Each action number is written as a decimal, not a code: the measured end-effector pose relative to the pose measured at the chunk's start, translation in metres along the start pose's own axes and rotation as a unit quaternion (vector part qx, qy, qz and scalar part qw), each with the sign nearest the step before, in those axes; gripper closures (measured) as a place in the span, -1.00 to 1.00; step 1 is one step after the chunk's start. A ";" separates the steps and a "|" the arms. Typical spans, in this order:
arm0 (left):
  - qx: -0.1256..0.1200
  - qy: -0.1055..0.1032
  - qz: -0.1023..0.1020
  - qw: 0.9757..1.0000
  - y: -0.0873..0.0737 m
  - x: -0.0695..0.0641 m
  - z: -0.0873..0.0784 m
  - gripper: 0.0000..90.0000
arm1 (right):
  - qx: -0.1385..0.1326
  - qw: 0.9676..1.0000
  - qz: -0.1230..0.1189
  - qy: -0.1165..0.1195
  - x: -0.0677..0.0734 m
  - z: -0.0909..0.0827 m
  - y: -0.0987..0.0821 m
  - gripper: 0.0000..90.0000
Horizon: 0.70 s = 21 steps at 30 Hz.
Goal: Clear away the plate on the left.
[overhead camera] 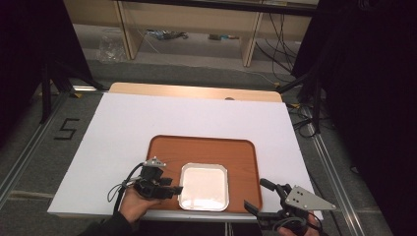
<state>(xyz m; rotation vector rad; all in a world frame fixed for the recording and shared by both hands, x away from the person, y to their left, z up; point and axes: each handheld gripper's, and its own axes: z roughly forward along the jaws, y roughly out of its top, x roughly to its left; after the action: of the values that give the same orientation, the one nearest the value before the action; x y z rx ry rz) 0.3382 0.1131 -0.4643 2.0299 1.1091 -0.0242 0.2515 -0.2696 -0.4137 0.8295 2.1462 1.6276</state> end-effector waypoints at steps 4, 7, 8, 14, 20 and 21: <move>0.004 0.009 0.013 1.000 0.002 0.003 -0.005 -0.20 | 0.000 1.000 -0.002 -0.001 0.000 0.000 0.000 -0.63; -0.012 0.013 0.008 1.000 0.002 0.004 -0.007 -0.22 | 0.000 1.000 -0.001 0.000 0.000 0.000 0.000 -0.63; -0.023 0.014 -0.002 1.000 0.002 0.003 -0.007 -0.23 | 0.000 1.000 0.001 0.001 0.000 0.000 0.000 -0.63; -0.037 0.019 -0.004 0.999 0.003 0.006 -0.011 -0.27 | -0.001 1.000 0.000 0.001 -0.001 0.000 0.000 -0.63; -0.051 0.017 -0.002 0.999 0.003 0.006 -0.016 -0.29 | -0.002 1.000 -0.001 0.002 -0.001 0.001 0.000 -0.63; -0.052 0.015 0.000 0.999 0.003 0.007 -0.016 -0.30 | -0.002 1.000 -0.001 0.002 -0.001 0.001 0.000 -0.63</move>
<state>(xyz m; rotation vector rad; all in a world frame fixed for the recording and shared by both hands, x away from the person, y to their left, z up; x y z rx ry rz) 0.3388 0.1278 -0.4539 1.9434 1.1071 0.0635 0.2525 -0.2695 -0.4138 0.8239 2.1450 1.6325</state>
